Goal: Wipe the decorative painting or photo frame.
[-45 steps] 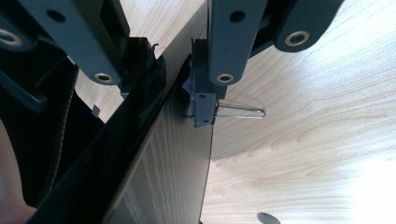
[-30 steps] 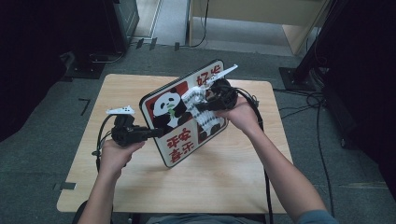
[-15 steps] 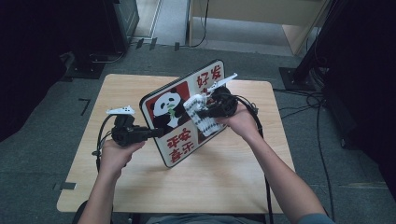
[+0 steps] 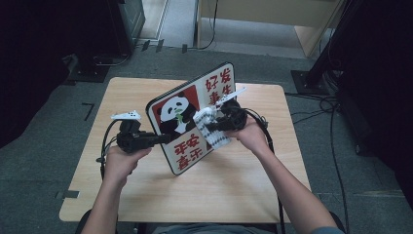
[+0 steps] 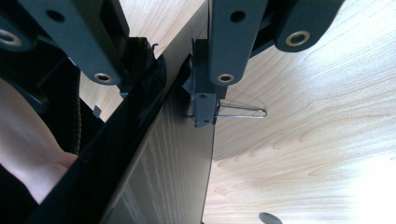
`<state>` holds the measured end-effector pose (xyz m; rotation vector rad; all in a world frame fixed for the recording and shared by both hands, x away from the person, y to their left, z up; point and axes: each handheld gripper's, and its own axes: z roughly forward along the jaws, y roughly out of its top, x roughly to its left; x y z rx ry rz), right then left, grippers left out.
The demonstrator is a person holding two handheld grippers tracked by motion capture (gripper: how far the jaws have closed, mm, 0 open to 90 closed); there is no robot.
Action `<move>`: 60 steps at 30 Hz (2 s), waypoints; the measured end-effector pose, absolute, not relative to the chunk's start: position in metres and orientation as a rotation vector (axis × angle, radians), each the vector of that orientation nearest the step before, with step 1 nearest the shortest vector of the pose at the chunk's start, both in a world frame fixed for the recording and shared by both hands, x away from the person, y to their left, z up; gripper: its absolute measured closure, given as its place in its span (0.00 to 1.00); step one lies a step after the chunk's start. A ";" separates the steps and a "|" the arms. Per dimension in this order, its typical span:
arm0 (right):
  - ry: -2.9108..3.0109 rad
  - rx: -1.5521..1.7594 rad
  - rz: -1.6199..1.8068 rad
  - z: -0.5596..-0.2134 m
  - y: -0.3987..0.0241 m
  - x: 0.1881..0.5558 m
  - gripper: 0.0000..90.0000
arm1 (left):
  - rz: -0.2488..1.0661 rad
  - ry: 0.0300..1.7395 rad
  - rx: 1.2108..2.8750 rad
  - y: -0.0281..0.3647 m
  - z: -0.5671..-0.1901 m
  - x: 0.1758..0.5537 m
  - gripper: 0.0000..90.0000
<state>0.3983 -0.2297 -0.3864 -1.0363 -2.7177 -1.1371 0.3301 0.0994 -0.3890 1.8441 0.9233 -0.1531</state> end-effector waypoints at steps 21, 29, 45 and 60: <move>-2.690 -1.069 -1.050 -0.432 -0.232 0.386 0.89 | -0.152 0.921 1.847 0.099 -0.389 0.330 0.83; -2.679 -1.074 -1.020 -0.447 -0.233 0.383 0.89 | -0.151 0.920 1.847 0.099 -0.389 0.330 0.83; -2.640 -1.107 -0.992 -0.455 -0.239 0.381 0.89 | -0.165 0.930 1.838 0.100 -0.390 0.330 0.82; -2.670 -1.054 -1.107 -0.399 -0.242 0.383 0.90 | -0.151 0.938 1.840 0.099 -0.390 0.329 0.82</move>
